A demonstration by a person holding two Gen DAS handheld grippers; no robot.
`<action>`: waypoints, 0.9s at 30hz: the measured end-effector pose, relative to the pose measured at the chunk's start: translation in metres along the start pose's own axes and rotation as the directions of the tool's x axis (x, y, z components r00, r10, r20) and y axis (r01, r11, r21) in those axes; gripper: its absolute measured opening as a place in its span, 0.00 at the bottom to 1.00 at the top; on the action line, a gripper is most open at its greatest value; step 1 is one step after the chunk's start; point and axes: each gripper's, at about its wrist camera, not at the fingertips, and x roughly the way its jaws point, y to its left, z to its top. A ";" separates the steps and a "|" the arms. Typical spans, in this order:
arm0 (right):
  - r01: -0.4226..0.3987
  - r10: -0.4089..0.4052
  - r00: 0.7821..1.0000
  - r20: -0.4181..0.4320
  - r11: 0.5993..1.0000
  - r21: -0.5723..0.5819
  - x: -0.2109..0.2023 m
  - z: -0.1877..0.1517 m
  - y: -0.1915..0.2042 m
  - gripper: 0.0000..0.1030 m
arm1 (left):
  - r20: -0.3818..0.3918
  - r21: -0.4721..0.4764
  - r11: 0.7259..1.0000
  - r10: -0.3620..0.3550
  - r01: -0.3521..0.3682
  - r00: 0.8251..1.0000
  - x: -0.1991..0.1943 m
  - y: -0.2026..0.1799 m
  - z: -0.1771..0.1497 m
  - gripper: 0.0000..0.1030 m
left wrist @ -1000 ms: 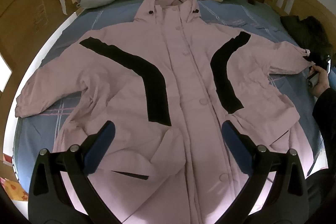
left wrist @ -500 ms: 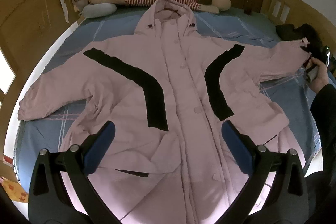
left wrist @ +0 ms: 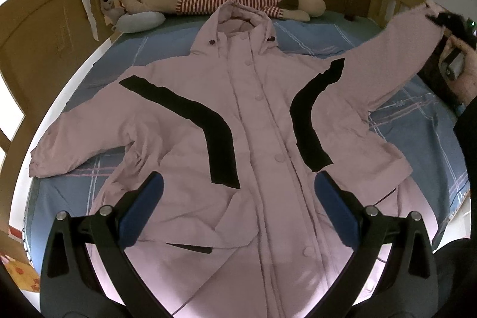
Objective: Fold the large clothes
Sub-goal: 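Lift the gripped sleeve with the right tool and swing it over the jacket body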
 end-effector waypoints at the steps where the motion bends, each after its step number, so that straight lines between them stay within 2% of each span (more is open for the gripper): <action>1: -0.010 0.010 1.000 -0.004 1.000 -0.017 -0.001 -0.004 0.011 0.08 | 0.001 -0.003 1.000 0.000 0.000 1.000 -0.001 0.001 0.000 0.98; 5: -0.027 0.026 0.999 -0.019 0.999 -0.048 0.001 -0.022 0.036 0.08 | 0.014 -0.013 1.000 0.000 0.000 1.000 -0.005 0.003 0.000 0.98; 9: -0.030 0.030 0.999 -0.022 0.999 -0.017 0.006 -0.035 0.048 0.08 | 0.028 -0.019 1.000 -0.005 0.006 1.000 -0.012 0.007 0.000 0.98; 21: 0.000 -0.001 0.996 -0.085 1.000 -0.018 0.020 -0.050 0.085 0.08 | 0.087 -0.048 0.999 -0.008 0.012 0.996 -0.035 0.027 0.005 0.98; 27: -0.012 0.005 0.993 -0.121 0.998 -0.059 0.026 -0.081 0.109 0.08 | 0.113 -0.065 0.998 -0.018 0.026 0.993 -0.046 0.033 0.008 0.98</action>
